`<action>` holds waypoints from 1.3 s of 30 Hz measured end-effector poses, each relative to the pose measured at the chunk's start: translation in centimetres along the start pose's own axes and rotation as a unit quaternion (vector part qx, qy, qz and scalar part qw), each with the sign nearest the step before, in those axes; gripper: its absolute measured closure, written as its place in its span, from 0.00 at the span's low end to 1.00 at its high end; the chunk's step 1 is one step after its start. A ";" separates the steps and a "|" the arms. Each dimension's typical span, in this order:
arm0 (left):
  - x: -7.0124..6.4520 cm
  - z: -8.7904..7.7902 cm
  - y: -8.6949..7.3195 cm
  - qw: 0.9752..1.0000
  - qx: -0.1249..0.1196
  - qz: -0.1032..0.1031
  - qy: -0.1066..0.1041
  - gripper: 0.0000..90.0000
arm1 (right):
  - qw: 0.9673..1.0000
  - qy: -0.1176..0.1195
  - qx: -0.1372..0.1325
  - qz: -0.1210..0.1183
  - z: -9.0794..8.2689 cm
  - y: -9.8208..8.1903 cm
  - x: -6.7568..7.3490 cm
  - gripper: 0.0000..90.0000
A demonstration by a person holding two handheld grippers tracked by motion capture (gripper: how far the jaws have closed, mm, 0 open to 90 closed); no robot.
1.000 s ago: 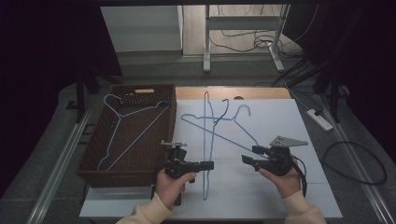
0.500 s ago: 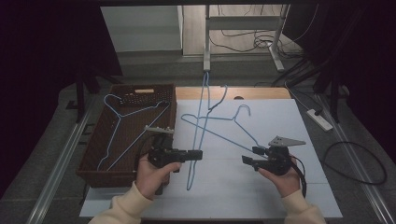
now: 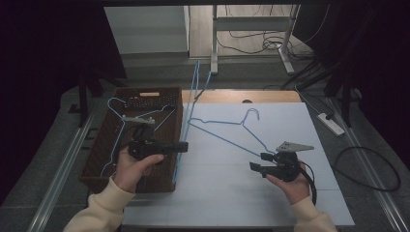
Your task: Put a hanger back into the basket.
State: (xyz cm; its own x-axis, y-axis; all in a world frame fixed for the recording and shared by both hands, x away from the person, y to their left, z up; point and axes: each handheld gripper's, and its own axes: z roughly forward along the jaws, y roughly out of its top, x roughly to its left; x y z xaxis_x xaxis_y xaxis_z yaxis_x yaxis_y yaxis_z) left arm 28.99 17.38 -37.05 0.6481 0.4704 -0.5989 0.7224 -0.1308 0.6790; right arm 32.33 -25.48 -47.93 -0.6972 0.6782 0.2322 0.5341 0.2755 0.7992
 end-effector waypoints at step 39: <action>7.6 -9.1 -0.5 0.999 0.052 0.008 0.008 0.97 | 1.000 -0.010 0.009 0.005 0.3 -0.1 -0.2 0.36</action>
State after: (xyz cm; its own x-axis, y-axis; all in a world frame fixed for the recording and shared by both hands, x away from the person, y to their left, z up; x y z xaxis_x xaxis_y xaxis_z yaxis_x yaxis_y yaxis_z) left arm 31.34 28.98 -38.11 0.6569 0.4804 -0.5811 0.7333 -0.2276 0.6407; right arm 32.59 -25.45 -48.21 -0.6828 0.6940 0.2284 0.5491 0.2812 0.7871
